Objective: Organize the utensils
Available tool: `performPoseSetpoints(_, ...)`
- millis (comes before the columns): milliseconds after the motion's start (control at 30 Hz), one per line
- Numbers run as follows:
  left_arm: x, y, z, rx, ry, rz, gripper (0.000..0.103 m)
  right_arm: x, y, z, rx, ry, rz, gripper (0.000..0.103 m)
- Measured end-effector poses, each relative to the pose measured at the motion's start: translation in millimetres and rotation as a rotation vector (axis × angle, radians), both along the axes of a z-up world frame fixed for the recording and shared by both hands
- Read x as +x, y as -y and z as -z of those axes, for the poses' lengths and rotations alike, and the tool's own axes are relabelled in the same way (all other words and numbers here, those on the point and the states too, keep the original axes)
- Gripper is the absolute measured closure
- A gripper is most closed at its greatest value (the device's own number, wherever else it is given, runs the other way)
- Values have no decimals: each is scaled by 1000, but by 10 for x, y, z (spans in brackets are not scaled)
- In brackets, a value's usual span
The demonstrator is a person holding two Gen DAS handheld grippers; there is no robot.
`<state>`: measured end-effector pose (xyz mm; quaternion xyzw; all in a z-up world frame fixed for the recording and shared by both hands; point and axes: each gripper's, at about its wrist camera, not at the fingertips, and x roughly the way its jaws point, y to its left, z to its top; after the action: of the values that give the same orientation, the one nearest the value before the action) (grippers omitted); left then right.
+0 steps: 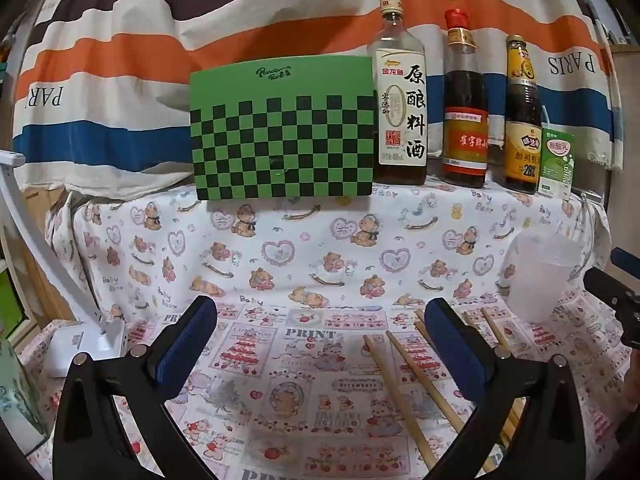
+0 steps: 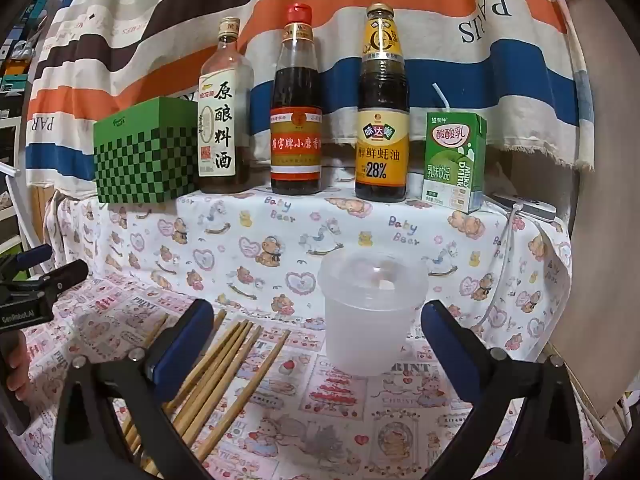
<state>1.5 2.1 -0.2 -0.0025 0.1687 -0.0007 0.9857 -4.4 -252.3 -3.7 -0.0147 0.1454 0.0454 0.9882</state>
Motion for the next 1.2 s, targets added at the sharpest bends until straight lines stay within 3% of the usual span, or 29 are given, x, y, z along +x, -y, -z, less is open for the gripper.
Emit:
performPoseSetpoints(233, -38, 81, -21, 18, 23, 30, 0, 5, 3, 2, 0, 0, -1, 0)
performPoseSetpoints(1200, -35, 3, -23, 0, 41, -24, 0, -8, 7, 8, 23, -7, 14, 0)
